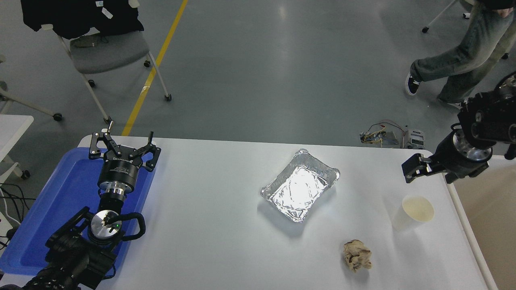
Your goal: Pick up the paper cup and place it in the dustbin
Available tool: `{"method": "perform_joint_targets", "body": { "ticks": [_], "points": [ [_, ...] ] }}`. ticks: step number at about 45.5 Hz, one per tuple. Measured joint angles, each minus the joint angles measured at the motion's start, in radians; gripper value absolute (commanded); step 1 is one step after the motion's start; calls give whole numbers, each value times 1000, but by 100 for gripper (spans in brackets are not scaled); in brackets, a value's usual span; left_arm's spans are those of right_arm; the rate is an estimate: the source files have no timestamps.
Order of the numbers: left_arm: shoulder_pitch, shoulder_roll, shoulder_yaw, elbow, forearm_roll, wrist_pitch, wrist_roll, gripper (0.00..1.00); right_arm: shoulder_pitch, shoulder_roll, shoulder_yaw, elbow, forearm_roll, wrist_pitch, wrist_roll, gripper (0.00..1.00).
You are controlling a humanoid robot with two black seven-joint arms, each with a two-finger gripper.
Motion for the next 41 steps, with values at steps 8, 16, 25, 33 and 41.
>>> {"method": "perform_joint_targets", "body": {
  "ticks": [8,16,25,33,41],
  "points": [
    [0,0,0,0,0,0,0,100,-55,-2,15,-32,-21,-11,2,100],
    [0,0,0,0,0,0,0,100,-116,-3,37,-80,-36,-17,3,100],
    [0,0,0,0,0,0,0,100,-174,0,50,-134,-42,-29,4,96],
    [0,0,0,0,0,0,0,100,-216,1,54,-159,-44,-63,4,92],
    [0,0,0,0,0,0,0,100,-247,2,56,-169,-45,-92,4,91]
  ]
}}
